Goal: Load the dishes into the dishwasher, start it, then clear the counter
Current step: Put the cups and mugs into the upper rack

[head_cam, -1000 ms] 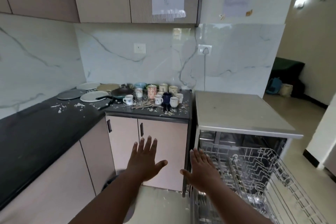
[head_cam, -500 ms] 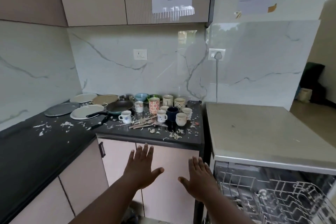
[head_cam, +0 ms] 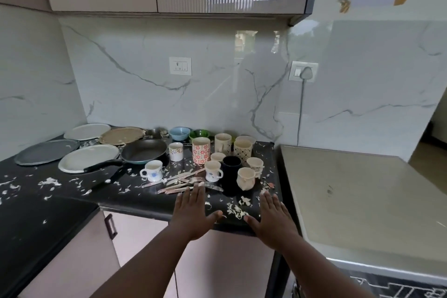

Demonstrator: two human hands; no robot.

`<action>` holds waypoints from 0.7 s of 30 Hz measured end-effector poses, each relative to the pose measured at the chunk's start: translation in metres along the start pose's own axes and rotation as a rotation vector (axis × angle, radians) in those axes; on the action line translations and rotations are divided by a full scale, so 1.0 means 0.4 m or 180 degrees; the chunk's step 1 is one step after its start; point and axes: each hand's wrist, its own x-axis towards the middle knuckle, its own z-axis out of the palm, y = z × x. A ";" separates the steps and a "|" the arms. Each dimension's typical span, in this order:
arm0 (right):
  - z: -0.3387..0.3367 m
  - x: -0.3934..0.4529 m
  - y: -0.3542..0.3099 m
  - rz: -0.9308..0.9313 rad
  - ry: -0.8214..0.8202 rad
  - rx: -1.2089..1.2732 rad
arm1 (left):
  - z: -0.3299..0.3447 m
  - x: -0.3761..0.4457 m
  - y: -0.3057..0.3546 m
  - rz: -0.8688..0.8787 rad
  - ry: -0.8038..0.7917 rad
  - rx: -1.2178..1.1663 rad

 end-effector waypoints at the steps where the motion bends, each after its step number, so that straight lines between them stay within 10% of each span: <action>1: 0.001 0.033 -0.002 0.0043 -0.0006 -0.0020 | 0.002 0.042 -0.011 0.0015 -0.0018 -0.0049; 21: 0.086 0.434 -0.087 0.1750 0.0735 0.1788 | 0.086 0.595 -0.142 0.0201 -0.0126 -0.1184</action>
